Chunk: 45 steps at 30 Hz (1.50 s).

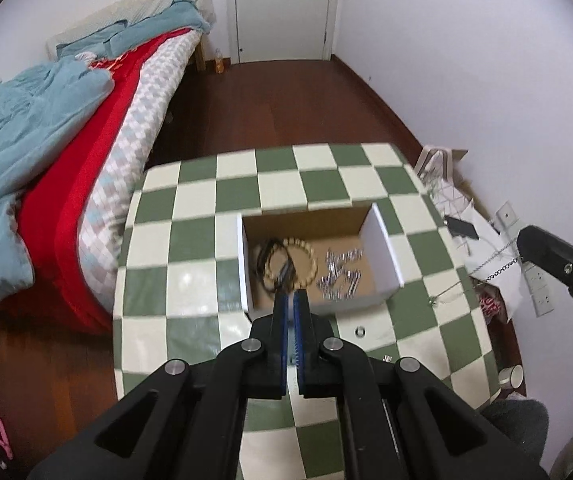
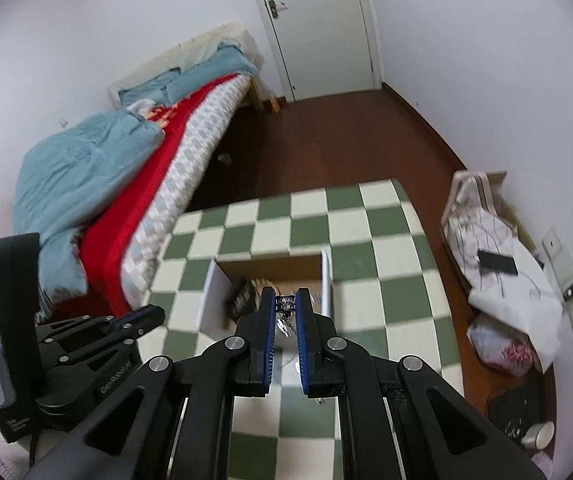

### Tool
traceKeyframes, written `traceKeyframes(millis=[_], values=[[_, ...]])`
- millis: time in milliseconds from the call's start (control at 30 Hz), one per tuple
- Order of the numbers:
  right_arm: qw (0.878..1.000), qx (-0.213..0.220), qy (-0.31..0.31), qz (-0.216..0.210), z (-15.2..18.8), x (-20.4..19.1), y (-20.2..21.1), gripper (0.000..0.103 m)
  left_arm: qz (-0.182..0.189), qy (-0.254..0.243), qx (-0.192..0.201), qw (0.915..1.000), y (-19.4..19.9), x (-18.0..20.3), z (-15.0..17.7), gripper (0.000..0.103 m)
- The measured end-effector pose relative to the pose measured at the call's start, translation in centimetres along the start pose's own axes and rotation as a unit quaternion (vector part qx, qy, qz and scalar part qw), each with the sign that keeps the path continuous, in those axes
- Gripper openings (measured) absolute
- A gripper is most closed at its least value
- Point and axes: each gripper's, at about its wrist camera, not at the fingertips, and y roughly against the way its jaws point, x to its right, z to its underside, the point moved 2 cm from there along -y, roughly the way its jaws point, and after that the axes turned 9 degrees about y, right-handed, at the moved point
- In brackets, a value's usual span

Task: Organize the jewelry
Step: 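Lower the chain and ring into the box while both tools open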

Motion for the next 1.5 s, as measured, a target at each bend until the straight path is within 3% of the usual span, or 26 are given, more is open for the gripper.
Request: traceKeyframes(millis=[200,400,667,900,1033,1200,1233,1300,1333,1367,1400,1433,1467,1500], values=[[1.0,0.004,0.01,-0.016,-4.0,-1.1,-1.8,0.01,0.004,0.004,-0.002,1.0,-1.0,-0.8,-4.1,0.001],[0.999,-0.036,0.016,-0.018,-5.6,-1.3,-7.1,0.01,0.0,0.007,-0.021,0.9997,-4.2,-1.4,-6.9,0.0],[0.996,-0.092,0.021,-0.007,-5.4,-0.2,-14.1,0.01,0.027,0.039,-0.084,0.9953,-9.8,-2.1,-8.2,0.0],[0.993,-0.12,0.007,-0.006,-4.7,1.1,-17.6,0.01,0.097,0.113,-0.159,0.976,-13.9,-3.3,-8.0,0.001],[0.991,-0.132,-0.001,-0.005,-4.2,1.8,-18.9,0.01,0.103,0.125,-0.172,0.9717,-14.8,-3.4,-7.9,0.0],[0.985,-0.169,-0.017,-0.017,-3.4,2.7,-20.8,0.012,0.093,0.128,-0.172,0.9723,-15.1,-3.3,-8.3,0.002],[0.984,-0.174,-0.019,-0.017,-3.2,2.8,-21.0,0.013,0.089,0.131,-0.17,0.9727,-14.9,-3.4,-8.4,0.002],[0.984,-0.178,-0.017,-0.009,-2.9,3.0,-20.9,0.038,0.086,0.134,-0.164,0.9736,-14.8,-3.4,-8.6,0.006],[0.984,-0.177,-0.016,-0.008,-2.9,3.0,-20.7,0.064,0.076,0.131,-0.162,0.9751,-14.8,-3.5,-8.7,0.01],[0.985,-0.174,-0.016,-0.007,-2.8,3.0,-20.4,0.074,0.06,0.127,-0.158,0.9774,-14.6,-3.6,-8.8,0.025],[0.985,-0.172,-0.015,-0.005,-2.8,3.0,-20.1,0.074,0.048,0.123,-0.15,0.9798,-14.3,-3.7,-8.9,0.041],[0.985,-0.171,-0.013,-0.002,-2.7,3.0,-19.8,0.074,0.039,0.121,-0.14,0.9819,-13.9,-3.9,-9.0,0.08],[0.985,-0.172,-0.01,0.003,-2.6,2.9,-19.5,0.074,0.033,0.122,-0.129,0.9835,-13.5,-4.2,-9.1,0.096],[0.985,-0.172,-0.008,0.006,-2.5,2.9,-19.2,0.074,0.024,0.121,-0.12,0.985,-13.1,-4.4,-9.1,0.096]])
